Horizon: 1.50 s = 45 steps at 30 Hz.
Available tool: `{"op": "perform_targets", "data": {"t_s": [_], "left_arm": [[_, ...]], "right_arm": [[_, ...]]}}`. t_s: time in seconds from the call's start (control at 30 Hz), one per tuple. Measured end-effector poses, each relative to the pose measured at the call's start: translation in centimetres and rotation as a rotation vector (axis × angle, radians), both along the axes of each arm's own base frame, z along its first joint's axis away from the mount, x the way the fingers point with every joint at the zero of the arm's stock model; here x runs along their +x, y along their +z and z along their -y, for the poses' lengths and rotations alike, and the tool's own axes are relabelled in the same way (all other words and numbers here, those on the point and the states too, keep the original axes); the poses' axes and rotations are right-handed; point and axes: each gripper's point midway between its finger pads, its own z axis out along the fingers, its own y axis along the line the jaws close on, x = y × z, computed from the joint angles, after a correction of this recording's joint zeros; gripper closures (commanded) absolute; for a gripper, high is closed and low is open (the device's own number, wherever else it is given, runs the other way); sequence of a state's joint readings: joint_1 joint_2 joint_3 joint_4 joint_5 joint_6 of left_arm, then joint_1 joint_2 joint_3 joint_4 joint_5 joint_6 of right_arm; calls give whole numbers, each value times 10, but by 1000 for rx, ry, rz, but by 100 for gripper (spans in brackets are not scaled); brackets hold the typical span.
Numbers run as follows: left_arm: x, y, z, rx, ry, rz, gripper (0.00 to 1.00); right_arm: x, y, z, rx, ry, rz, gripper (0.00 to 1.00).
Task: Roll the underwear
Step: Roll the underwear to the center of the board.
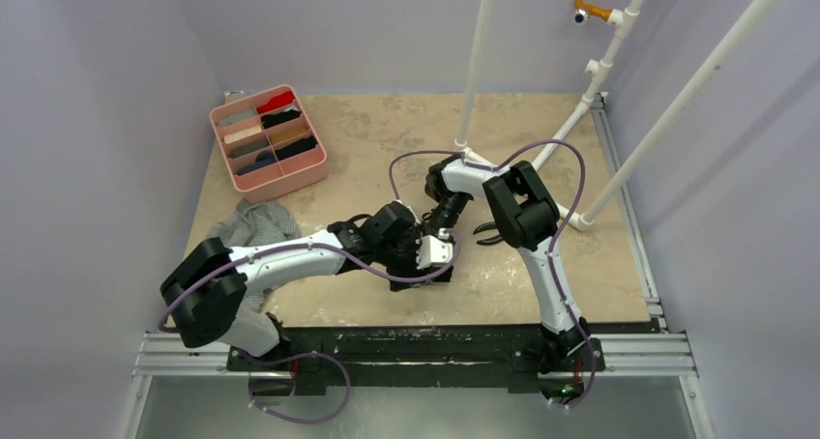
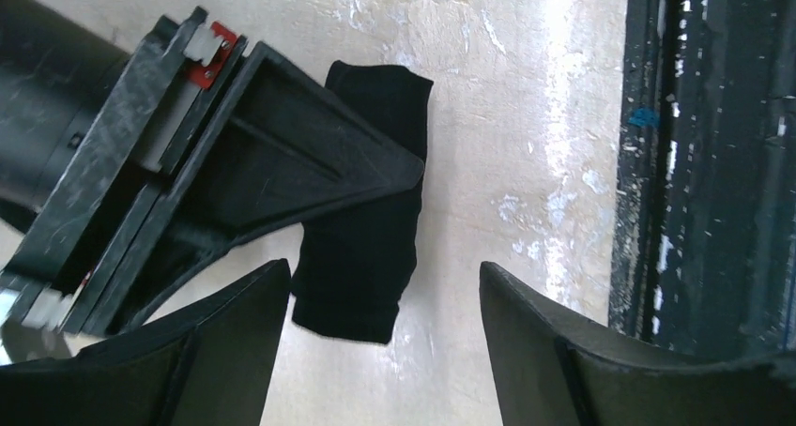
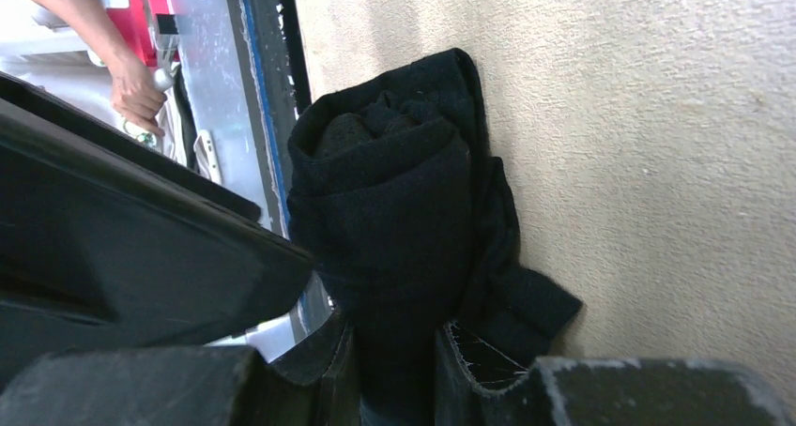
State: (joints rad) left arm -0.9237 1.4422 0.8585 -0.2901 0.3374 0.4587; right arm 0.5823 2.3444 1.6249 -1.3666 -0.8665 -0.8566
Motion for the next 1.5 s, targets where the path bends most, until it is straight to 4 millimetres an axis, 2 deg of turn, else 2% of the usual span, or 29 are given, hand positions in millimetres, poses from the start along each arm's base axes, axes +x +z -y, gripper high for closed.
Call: {"op": "perform_targets", "data": {"t_s": [0.17,0.33,0.43,0.63,0.8,0.97,1.23,1.5], "left_arm": [[4,-19,8,43,-24,40,28],[9,-37,8,82,-8,43,42],[11,-46,8,100,-3,38,61],[11,-53,14,109,-5,21,100],[12,-53,22,114,-19,-3,100],[14,-53,32,114,-25,-28,100],[29,-52,52,93,-20,-5,100],[41,-52,59,80,0,33,100]], "right_arm": [[0,0,0,-2,-1,-1,100],[0,0,0,-3,-2,-1,100],[-1,0,1,-10,-3,-5,98],[-2,-1,6,-46,-5,-14,85],[-3,0,14,-76,-15,-13,65],[3,4,26,-97,-42,7,51],[25,9,48,-111,-110,35,50],[48,12,61,-92,-154,72,49]]}}
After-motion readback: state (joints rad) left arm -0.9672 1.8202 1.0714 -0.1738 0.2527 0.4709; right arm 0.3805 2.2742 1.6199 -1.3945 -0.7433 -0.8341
